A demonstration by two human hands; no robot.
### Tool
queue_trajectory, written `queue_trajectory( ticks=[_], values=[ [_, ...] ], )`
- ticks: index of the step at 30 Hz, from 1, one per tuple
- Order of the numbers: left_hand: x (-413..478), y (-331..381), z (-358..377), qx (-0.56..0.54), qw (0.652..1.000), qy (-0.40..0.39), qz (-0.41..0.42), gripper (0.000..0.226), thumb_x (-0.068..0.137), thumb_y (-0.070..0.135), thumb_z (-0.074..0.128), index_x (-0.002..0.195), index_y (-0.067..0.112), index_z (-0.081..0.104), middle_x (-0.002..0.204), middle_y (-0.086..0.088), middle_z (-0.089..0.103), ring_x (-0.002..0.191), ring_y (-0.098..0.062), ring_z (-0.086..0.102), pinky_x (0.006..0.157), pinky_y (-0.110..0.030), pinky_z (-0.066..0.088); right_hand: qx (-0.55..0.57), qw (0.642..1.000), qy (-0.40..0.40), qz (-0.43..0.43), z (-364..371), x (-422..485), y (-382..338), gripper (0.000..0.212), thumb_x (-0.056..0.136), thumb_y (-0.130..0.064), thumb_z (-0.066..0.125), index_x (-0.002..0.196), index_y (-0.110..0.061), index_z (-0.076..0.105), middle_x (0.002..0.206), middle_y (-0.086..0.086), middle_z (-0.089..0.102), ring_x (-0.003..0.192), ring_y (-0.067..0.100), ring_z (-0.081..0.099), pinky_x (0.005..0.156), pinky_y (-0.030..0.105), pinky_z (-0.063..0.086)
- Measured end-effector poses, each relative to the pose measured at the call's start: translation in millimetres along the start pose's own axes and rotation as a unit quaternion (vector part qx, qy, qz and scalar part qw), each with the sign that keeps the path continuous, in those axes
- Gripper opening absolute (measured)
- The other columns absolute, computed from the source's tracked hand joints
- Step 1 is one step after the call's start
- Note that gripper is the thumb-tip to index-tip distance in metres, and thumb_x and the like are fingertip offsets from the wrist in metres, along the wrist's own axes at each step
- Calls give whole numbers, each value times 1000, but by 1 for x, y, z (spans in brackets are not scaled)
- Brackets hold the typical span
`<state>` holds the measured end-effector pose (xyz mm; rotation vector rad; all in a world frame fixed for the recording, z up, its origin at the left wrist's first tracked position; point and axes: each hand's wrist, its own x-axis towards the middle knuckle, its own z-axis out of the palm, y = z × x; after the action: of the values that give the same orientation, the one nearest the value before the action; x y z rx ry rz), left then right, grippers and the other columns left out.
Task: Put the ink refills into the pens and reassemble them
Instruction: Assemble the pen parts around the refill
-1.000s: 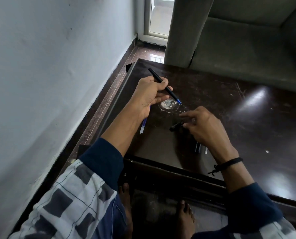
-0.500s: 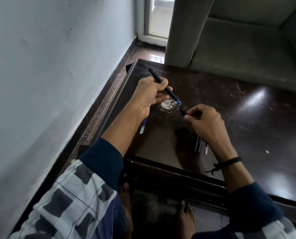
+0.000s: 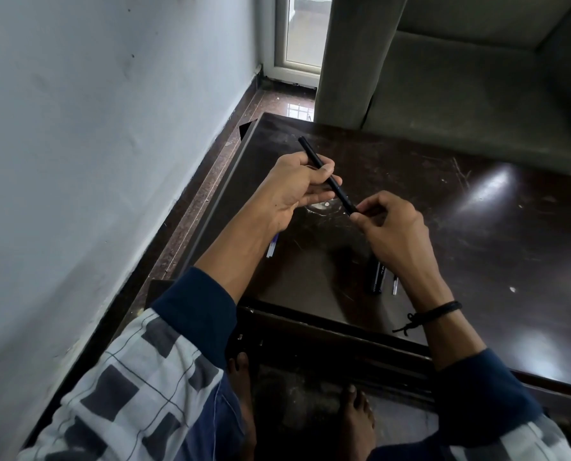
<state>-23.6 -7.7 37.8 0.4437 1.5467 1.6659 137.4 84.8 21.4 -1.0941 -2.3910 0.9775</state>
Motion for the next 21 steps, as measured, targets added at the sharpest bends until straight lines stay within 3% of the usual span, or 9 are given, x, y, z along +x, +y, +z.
queue_trajectory(
  ticks=[8, 12, 19, 21],
  values=[
    [-3, -3, 5, 10, 999, -27, -18, 14, 96, 2, 63, 109, 5, 66, 108, -17, 74, 95, -20, 76, 76, -30, 62, 20, 999, 2, -25, 1, -1, -2, 20, 96, -25, 72, 115, -25, 71, 101, -8, 68, 90, 8, 64, 75, 26, 54],
    [-2, -5, 6, 7, 1000, -17, -14, 12, 96, 0, 64, 107, 4, 67, 107, -17, 74, 96, -20, 76, 75, -31, 62, 9, 999, -34, -36, -1, 0, -2, 28, 94, -23, 73, 122, -23, 71, 110, -4, 67, 97, 13, 63, 82, 30, 54],
    [-2, -7, 8, -5, 1000, -11, 7, 6, 96, 1, 64, 101, 3, 67, 102, -16, 72, 96, -21, 76, 78, -33, 63, 39, 997, -18, -61, -3, 1, -2, 22, 94, -15, 73, 114, -23, 74, 98, -4, 68, 86, 12, 63, 75, 27, 53],
    [-3, -7, 8, -8, 1000, -20, 9, 6, 96, 1, 64, 101, 3, 66, 102, -16, 72, 96, -21, 76, 79, -32, 63, 43, 997, -20, -63, -6, 2, -1, 20, 93, -15, 74, 110, -25, 74, 92, -5, 68, 79, 7, 62, 69, 19, 51]
  ],
)
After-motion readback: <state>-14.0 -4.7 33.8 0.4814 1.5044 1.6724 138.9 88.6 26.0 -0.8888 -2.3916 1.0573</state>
